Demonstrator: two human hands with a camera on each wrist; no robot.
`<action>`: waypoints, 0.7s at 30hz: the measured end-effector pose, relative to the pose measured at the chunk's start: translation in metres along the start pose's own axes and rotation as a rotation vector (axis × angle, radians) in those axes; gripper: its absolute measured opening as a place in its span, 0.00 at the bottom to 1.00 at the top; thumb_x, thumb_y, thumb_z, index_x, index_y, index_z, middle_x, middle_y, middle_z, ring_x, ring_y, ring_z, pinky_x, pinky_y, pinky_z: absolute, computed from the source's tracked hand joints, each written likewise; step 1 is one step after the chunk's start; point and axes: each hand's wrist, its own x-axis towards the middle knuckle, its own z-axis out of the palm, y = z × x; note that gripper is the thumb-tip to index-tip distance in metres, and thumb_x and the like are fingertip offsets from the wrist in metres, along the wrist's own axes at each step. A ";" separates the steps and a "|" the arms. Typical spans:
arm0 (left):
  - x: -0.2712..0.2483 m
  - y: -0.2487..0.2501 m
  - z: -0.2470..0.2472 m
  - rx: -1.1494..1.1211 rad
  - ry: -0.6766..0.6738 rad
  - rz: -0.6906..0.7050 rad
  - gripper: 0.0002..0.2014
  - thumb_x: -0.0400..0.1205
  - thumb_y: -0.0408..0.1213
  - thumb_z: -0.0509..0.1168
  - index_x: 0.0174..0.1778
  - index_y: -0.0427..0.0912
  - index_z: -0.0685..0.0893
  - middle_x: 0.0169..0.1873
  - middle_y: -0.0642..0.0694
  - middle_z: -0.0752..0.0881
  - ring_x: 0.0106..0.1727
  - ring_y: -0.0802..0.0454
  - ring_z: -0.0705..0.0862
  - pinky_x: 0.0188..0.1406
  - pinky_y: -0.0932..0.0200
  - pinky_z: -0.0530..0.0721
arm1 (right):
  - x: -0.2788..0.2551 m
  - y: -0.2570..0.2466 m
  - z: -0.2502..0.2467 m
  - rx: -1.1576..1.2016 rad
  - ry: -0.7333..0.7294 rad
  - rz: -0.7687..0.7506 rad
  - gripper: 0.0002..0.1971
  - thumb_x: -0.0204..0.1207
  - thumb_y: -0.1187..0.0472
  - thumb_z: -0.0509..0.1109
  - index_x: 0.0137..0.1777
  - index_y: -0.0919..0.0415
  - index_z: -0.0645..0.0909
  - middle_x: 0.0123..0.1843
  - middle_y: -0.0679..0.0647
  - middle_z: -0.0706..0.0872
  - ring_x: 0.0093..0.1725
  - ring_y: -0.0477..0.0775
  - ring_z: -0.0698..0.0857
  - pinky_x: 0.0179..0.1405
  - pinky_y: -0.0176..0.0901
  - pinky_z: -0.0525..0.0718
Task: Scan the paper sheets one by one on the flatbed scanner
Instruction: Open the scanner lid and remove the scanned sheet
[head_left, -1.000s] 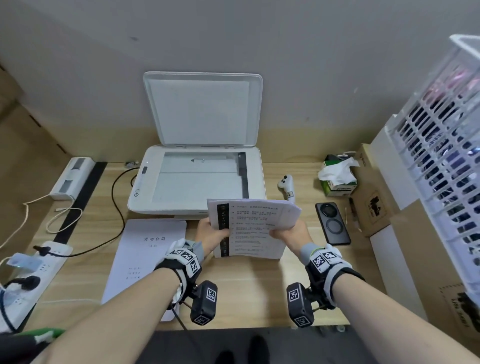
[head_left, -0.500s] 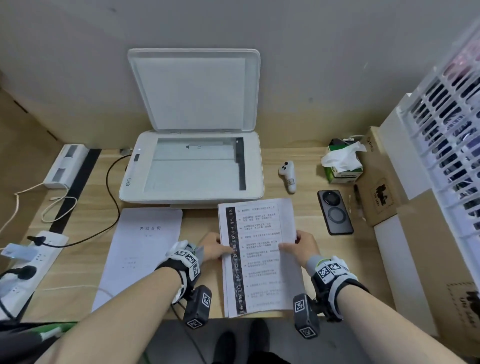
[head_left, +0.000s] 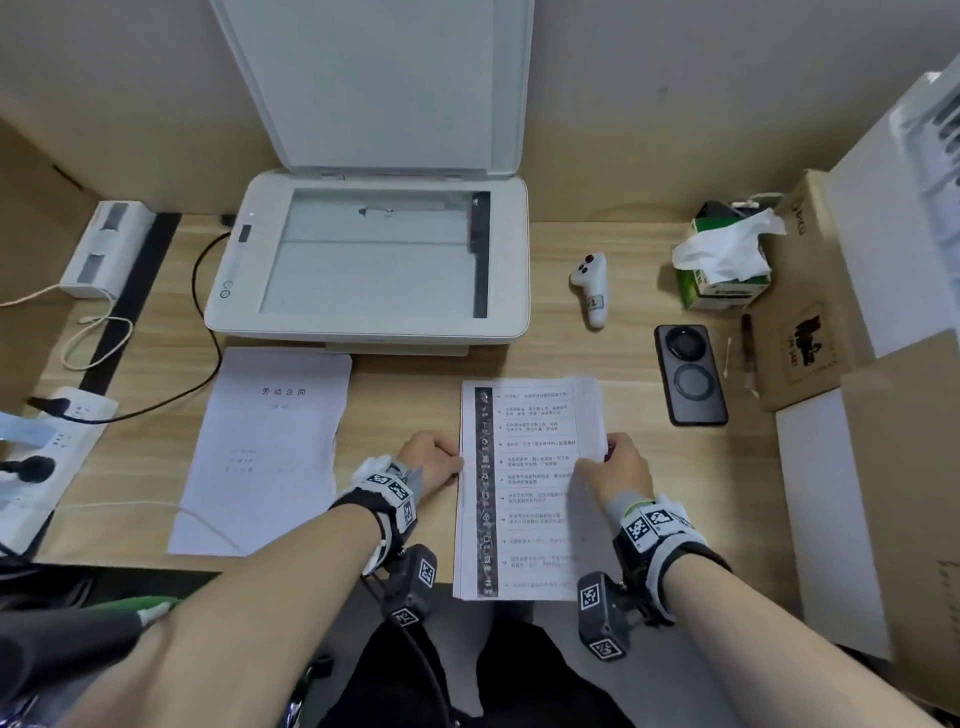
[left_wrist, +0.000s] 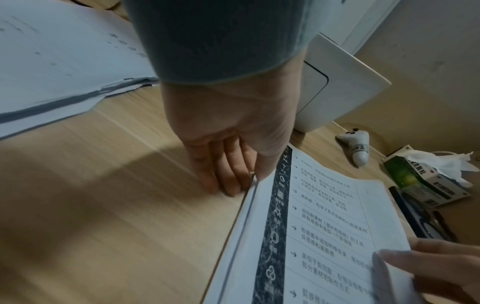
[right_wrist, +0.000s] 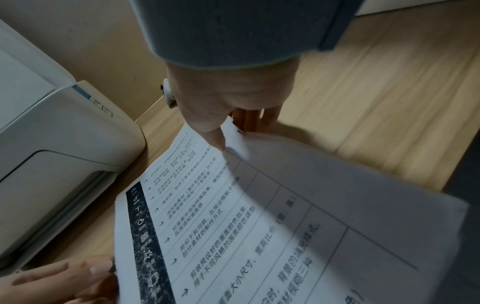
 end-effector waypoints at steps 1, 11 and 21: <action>0.001 0.000 -0.003 0.011 0.008 0.005 0.04 0.75 0.28 0.72 0.42 0.41 0.85 0.30 0.43 0.90 0.28 0.52 0.86 0.35 0.56 0.87 | 0.001 -0.003 -0.001 -0.007 0.036 -0.003 0.16 0.70 0.63 0.72 0.57 0.59 0.77 0.54 0.56 0.84 0.51 0.60 0.85 0.48 0.53 0.86; 0.006 -0.031 -0.120 0.115 0.127 0.073 0.08 0.75 0.32 0.69 0.49 0.47 0.86 0.47 0.49 0.87 0.49 0.51 0.85 0.47 0.60 0.82 | -0.022 -0.084 0.039 -0.088 0.233 -0.065 0.31 0.72 0.64 0.76 0.74 0.63 0.71 0.73 0.61 0.72 0.74 0.64 0.68 0.69 0.57 0.74; 0.046 -0.125 -0.258 0.291 0.267 0.197 0.19 0.76 0.30 0.70 0.63 0.38 0.84 0.67 0.39 0.77 0.66 0.41 0.79 0.64 0.55 0.73 | -0.063 -0.192 0.208 0.138 -0.138 -0.110 0.09 0.74 0.50 0.77 0.44 0.54 0.83 0.43 0.51 0.90 0.47 0.55 0.89 0.53 0.47 0.85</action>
